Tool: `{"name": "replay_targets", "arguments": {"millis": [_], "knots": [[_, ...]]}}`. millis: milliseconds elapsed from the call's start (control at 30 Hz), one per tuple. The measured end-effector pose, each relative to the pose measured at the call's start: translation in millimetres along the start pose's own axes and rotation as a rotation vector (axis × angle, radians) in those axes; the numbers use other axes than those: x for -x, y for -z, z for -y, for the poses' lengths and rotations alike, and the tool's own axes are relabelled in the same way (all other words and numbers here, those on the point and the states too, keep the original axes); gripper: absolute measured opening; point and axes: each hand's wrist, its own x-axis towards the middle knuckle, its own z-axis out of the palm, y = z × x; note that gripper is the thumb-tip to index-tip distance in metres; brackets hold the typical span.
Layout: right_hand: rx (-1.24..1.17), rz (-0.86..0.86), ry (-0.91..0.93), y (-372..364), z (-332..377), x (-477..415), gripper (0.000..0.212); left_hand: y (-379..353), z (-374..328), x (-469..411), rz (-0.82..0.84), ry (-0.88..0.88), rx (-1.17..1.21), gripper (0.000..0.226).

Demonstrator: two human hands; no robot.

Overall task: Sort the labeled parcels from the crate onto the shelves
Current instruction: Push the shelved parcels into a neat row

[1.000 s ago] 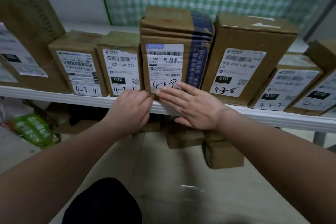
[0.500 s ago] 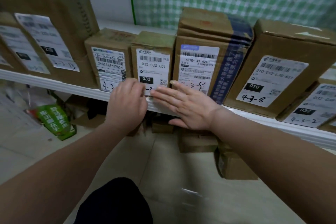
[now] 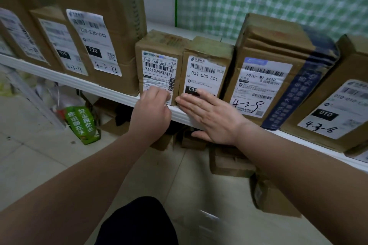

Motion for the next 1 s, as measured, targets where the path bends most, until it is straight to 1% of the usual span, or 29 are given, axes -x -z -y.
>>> {"name": "replay_targets", "arguments": {"millis": [67,100,167,233,267,333,400,500,567,900,1000], "knots": [[-0.036,-0.028,0.005,2.9,2.7,-6.8,0.079,3.0,5.8,0.7,-0.022,0.011,0.022,0.013],[-0.056,-0.038,0.011,5.6,3.9,-11.1,0.079,5.1,8.7,1.1,-0.052,0.044,0.032,0.011],[-0.093,-0.048,0.031,13.5,7.2,-27.1,0.079,10.9,17.9,3.4,-0.161,0.177,0.037,0.013],[-0.114,-0.054,0.046,21.7,11.9,-46.7,0.08,18.5,27.2,4.0,-0.278,0.363,0.033,0.035],[-0.119,-0.05,0.053,25.2,14.5,-55.9,0.08,22.4,30.6,2.4,-0.293,0.462,0.052,0.049],[-0.126,-0.044,0.074,28.6,19.5,-72.0,0.081,25.3,39.2,-2.6,-0.241,0.625,0.132,0.072],[-0.125,-0.034,0.08,29.7,22.7,-84.2,0.082,23.8,49.0,-8.1,-0.157,0.695,0.197,0.081],[-0.124,0.006,0.063,29.5,22.5,-96.9,0.082,19.7,59.8,-12.0,-0.07,0.74,0.278,0.083],[-0.132,0.024,0.057,26.4,23.1,-102.4,0.083,18.1,62.2,-12.0,-0.051,0.753,0.308,0.083],[-0.211,0.008,0.069,20.5,24.6,-105.0,0.082,13.6,66.7,-12.5,-0.011,0.708,0.311,0.081],[-0.221,-0.026,0.089,31.5,26.6,-114.5,0.082,17.5,71.0,-10.5,-0.052,0.713,0.343,0.079]]}}
